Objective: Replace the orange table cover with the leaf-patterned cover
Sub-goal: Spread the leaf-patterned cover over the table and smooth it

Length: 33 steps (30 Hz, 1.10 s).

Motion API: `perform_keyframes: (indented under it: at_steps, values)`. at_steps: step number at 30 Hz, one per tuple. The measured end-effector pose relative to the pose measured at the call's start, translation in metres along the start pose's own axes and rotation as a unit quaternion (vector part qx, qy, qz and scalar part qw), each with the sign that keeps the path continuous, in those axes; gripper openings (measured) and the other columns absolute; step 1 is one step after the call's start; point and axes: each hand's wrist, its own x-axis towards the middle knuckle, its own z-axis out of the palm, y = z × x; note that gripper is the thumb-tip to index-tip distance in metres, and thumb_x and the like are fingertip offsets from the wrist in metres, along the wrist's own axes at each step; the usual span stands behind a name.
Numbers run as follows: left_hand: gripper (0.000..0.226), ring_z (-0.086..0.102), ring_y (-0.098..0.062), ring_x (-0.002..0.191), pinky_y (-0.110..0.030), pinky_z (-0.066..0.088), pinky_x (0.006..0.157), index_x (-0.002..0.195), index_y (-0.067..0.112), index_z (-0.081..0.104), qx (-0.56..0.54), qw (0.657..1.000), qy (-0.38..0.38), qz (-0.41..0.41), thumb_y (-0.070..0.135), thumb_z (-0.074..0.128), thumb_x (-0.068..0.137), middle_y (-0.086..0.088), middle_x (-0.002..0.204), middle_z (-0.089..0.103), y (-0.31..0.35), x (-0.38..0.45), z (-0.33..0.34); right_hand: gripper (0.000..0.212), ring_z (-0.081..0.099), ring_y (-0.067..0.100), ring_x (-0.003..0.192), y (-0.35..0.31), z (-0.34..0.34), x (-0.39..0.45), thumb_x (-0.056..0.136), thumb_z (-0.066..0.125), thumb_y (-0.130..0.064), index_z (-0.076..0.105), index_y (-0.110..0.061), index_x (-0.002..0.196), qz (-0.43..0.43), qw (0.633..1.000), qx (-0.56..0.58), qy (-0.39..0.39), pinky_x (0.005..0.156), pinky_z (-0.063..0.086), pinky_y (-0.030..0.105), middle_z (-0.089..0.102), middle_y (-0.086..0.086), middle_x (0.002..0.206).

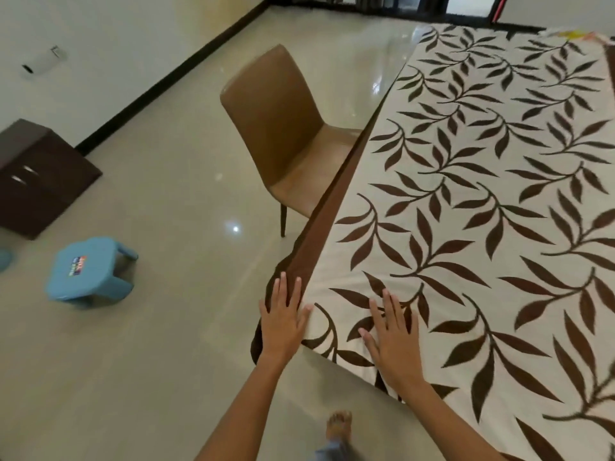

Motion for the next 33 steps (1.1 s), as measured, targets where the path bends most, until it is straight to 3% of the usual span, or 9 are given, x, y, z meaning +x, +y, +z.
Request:
perform_keyframes:
  at_steps: [5, 8, 11, 15, 20, 28, 31, 33]
  values:
    - [0.069, 0.012, -0.028, 0.145, -0.042, 0.014, 0.115, 0.15, 0.032, 0.003, -0.074, 0.997, -0.006, 0.017, 0.066, 0.003, 0.089, -0.005, 0.16, 0.005, -0.026, 0.013, -0.01, 0.066, 0.005, 0.024, 0.146, -0.016, -0.001, 0.009, 0.096, 0.013, -0.058, 0.017, -0.02, 0.15, -0.001, 1.0, 0.005, -0.008, 0.113, 0.012, 0.052, 0.007, 0.007, 0.158]
    - [0.072, 0.004, -0.028, 0.147, -0.046, 0.005, 0.116, 0.148, 0.031, -0.007, -0.054, 0.999, -0.008, -0.006, 0.067, -0.011, 0.086, -0.005, 0.16, -0.002, -0.033, 0.024, -0.011, 0.063, 0.0, 0.02, 0.146, -0.023, -0.001, 0.017, 0.096, 0.01, -0.059, 0.016, -0.026, 0.149, -0.015, 0.999, 0.038, -0.014, 0.114, 0.011, 0.054, 0.004, 0.002, 0.159]
    - [0.071, 0.007, -0.027, 0.146, -0.047, 0.007, 0.115, 0.152, 0.019, 0.006, -0.023, 0.999, 0.023, 0.022, 0.06, -0.002, 0.095, -0.009, 0.159, 0.003, -0.012, 0.022, -0.016, 0.054, 0.002, 0.017, 0.146, -0.019, -0.007, 0.014, 0.099, 0.011, -0.054, 0.024, -0.031, 0.146, -0.021, 0.997, 0.078, 0.015, 0.114, 0.012, 0.056, 0.008, -0.003, 0.158]
    - [0.063, -0.012, -0.017, 0.146, -0.043, -0.002, 0.118, 0.152, 0.025, 0.001, -0.054, 0.985, -0.012, 0.165, 0.056, 0.014, 0.099, -0.001, 0.16, -0.009, 0.043, 0.003, 0.003, 0.054, 0.007, 0.022, 0.145, 0.025, -0.02, -0.018, 0.098, 0.018, -0.048, 0.026, -0.026, 0.147, 0.101, 0.991, 0.056, 0.074, 0.113, 0.008, 0.056, 0.012, 0.004, 0.158]
    - [0.063, -0.007, -0.019, 0.147, -0.043, 0.001, 0.118, 0.153, 0.024, 0.008, -0.026, 0.983, -0.011, 0.182, 0.054, 0.024, 0.099, -0.003, 0.16, -0.002, 0.051, -0.004, 0.021, 0.065, 0.017, 0.03, 0.142, 0.088, -0.025, -0.063, 0.096, 0.008, -0.054, 0.032, -0.019, 0.145, 0.235, 0.97, 0.023, 0.056, 0.107, 0.019, 0.063, 0.015, 0.009, 0.156]
    - [0.066, -0.004, -0.018, 0.147, -0.041, 0.001, 0.119, 0.153, 0.021, 0.01, -0.035, 0.986, 0.005, 0.165, 0.057, 0.014, 0.097, -0.003, 0.16, -0.001, 0.067, -0.001, 0.023, 0.057, 0.019, 0.025, 0.142, 0.117, -0.032, -0.058, 0.098, 0.012, -0.049, 0.032, -0.023, 0.144, 0.215, 0.975, 0.037, 0.034, 0.107, 0.024, 0.058, 0.021, 0.01, 0.155]
    - [0.065, -0.001, -0.022, 0.147, -0.036, -0.004, 0.119, 0.152, 0.014, 0.015, -0.049, 0.984, 0.005, 0.173, 0.051, 0.013, 0.099, -0.008, 0.16, 0.002, 0.112, -0.018, 0.023, 0.056, 0.014, 0.02, 0.143, 0.132, -0.034, -0.073, 0.099, 0.012, -0.049, 0.028, -0.022, 0.146, 0.182, 0.98, 0.068, 0.044, 0.11, 0.021, 0.053, 0.021, 0.007, 0.155]
    - [0.063, 0.003, -0.025, 0.147, -0.038, 0.001, 0.119, 0.151, 0.01, 0.017, -0.051, 0.977, -0.008, 0.209, 0.046, 0.016, 0.1, -0.012, 0.159, 0.005, 0.164, -0.038, 0.03, 0.052, 0.015, 0.019, 0.143, 0.149, -0.036, -0.094, 0.1, 0.016, -0.046, 0.027, -0.021, 0.145, 0.159, 0.98, 0.093, 0.07, 0.113, 0.018, 0.05, 0.021, 0.006, 0.154]
